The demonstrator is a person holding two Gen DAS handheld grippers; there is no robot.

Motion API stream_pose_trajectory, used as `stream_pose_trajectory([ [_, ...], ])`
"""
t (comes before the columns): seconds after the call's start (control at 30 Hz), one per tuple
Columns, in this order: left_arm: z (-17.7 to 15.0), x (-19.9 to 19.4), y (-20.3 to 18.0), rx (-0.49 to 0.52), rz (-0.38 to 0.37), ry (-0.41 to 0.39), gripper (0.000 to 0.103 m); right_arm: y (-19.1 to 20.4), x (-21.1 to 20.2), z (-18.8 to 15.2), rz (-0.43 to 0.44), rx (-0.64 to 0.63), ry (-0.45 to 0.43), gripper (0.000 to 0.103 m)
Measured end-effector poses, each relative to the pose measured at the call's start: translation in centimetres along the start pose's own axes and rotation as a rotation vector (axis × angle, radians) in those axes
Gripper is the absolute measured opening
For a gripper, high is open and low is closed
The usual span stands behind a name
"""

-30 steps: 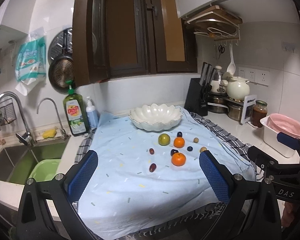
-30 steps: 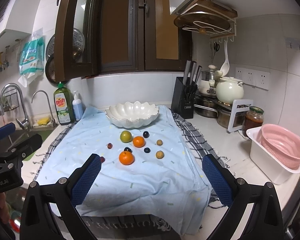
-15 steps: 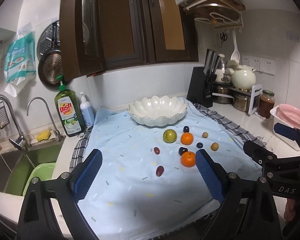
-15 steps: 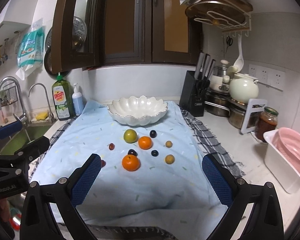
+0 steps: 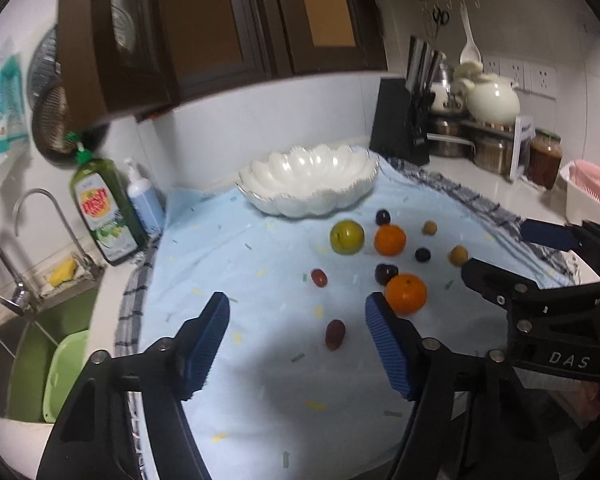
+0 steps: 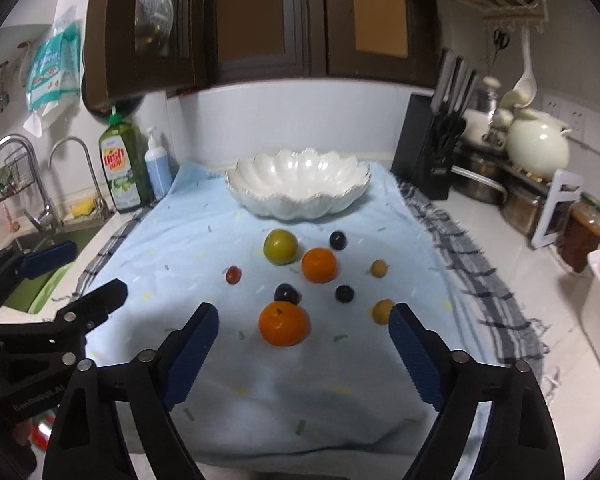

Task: Organize fruits
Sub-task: 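Grasp the orange tangerine with the right gripper while the left grasps the red date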

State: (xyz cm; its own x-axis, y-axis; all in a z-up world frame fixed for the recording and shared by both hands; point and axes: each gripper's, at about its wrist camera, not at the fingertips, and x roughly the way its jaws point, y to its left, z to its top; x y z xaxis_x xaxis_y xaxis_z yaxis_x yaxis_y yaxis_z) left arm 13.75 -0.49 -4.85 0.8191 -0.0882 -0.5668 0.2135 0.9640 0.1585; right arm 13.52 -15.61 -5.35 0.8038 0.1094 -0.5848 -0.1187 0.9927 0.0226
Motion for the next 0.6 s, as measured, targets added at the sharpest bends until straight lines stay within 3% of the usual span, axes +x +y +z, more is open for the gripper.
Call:
stream_pose_trajectory([
  [0.37,-1.2,6.1,-0.3,0.037,-0.106,0.123,0.048,0.7,6.1,-0.5,0.033,-0.004,0.137,0.073],
  [0.6,-1.8,8.8,-0.5,0.056,-0.159,0.190,0.038,0.9,8.6,-1.1,0.032,0.009,0.202,0.070],
])
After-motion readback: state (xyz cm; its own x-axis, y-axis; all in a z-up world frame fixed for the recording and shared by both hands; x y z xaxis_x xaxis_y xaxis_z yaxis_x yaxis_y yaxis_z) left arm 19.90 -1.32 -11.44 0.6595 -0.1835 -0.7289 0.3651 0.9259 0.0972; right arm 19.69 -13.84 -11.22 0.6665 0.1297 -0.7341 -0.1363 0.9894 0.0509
